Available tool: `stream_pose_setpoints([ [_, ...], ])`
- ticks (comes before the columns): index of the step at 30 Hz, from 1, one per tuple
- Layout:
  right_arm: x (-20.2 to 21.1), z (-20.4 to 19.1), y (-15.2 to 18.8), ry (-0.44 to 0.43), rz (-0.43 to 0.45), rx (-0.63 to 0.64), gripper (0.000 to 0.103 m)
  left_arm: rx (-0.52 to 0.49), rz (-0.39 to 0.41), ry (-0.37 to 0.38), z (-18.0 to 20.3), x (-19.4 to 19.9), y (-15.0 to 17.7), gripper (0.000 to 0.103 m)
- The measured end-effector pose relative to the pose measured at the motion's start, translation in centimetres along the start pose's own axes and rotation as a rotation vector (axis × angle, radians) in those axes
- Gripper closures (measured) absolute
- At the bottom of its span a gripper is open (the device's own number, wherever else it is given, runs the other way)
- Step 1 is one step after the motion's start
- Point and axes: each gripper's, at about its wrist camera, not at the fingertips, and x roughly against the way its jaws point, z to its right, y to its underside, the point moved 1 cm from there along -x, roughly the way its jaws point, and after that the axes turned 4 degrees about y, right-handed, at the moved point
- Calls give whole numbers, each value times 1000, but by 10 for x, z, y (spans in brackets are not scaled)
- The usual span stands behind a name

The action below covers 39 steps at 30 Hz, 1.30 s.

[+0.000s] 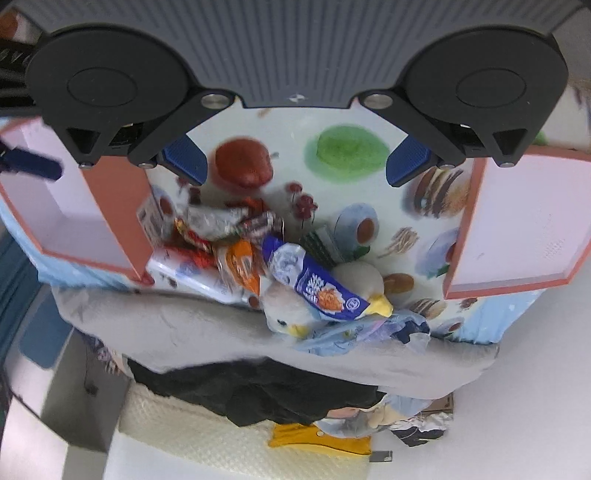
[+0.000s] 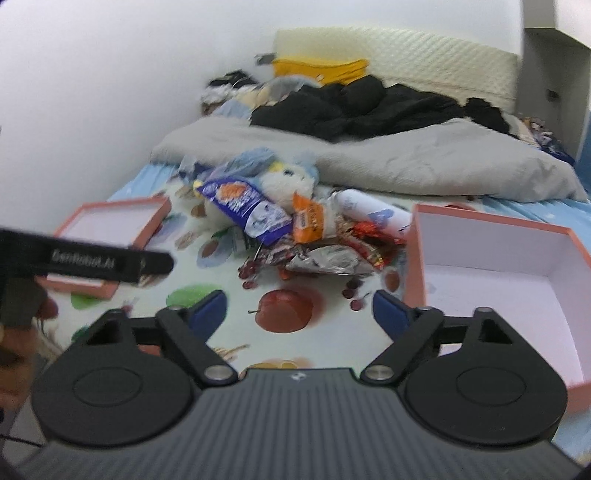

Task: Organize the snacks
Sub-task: 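Grasp the blue noodle bag with the left tool while the right tool grasps the dark candy wrapper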

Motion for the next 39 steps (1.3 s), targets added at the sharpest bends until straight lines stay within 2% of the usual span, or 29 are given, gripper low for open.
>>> stream_pose_setpoints([
  [2,-16,-2,-3,-4,-14,43,27,36,-2,20,-8,-18,-7,0],
  [4,-34,-3,-7,-10,-29,86,37,62,-2,33,-15,-38,-15,0],
  [8,-70,-5,-15,-10,-46,163,42,92,-6,63,-24,-78,-30,0],
  [12,-107,-4,-19,-10,-74,201,49,127,-10,83,-36,-125,-46,2],
  [15,-138,-5,-22,-8,-96,224,58,155,-26,91,-46,-164,-59,4],
  [18,-166,-10,-25,-19,-104,266,59,148,-58,135,-56,-206,-71,5],
  [20,-185,-13,-27,-42,-125,285,59,160,-50,164,-62,-226,-78,5],
  [22,-201,-14,-30,-71,-140,294,59,180,-58,159,-67,-244,-83,7],
  [26,-228,-19,-40,-114,-162,316,59,279,-86,174,-81,-272,-90,21],
  [27,-233,-21,-43,-123,-172,322,59,299,-95,189,-84,-276,-92,27],
  [29,-240,-24,-48,-131,-187,323,58,331,-107,206,-88,-283,-94,32],
  [35,-260,-28,-56,-168,-269,349,54,347,-148,217,-83,-295,-102,52],
  [38,-265,-31,-54,-198,-295,407,46,322,-156,231,-78,-295,-106,63],
  [39,-269,-30,-54,-214,-307,403,40,322,-157,236,-75,-295,-107,66],
])
